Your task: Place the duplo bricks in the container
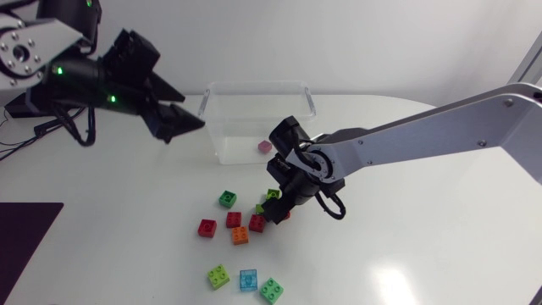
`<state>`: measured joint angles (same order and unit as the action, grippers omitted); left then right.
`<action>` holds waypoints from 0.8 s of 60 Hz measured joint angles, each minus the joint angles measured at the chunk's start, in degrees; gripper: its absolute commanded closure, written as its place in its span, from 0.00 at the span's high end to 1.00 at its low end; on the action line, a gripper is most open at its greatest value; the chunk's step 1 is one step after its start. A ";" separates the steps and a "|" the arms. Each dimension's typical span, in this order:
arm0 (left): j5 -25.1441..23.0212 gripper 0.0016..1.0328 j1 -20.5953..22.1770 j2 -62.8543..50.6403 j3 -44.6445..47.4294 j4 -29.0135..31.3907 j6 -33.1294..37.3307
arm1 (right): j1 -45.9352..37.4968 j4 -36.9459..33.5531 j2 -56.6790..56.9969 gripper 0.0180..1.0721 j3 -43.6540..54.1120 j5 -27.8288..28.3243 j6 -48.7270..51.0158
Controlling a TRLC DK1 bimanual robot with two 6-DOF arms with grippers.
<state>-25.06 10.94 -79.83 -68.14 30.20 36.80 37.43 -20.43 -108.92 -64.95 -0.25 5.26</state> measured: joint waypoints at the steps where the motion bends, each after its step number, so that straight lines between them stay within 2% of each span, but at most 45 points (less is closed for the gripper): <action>1: 0.02 0.95 0.00 0.35 1.42 0.20 1.01 | 0.00 -0.22 -0.07 0.78 -0.02 0.00 -0.13; 11: 0.04 0.95 0.22 1.88 10.43 2.80 8.04 | 0.02 -2.62 -0.44 0.75 -0.15 0.04 -0.46; 26: 0.02 0.95 2.05 2.97 15.43 3.39 15.23 | 0.09 -4.90 -1.79 0.48 -2.03 0.20 -0.83; 35: 0.00 0.94 2.69 2.89 17.55 3.39 17.81 | 0.44 -4.90 -1.79 0.44 -2.23 0.31 -0.83; 43: 0.02 0.94 3.08 1.64 18.58 3.37 19.98 | 0.90 -4.90 -1.79 0.35 -2.23 0.96 -0.83; 48: 0.04 0.94 3.69 0.31 19.21 3.32 21.16 | 1.01 -4.87 -1.77 0.35 -2.21 1.27 -0.81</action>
<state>-25.02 14.63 -79.53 -48.93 33.52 57.95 38.44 -25.30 -110.69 -67.16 1.02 4.45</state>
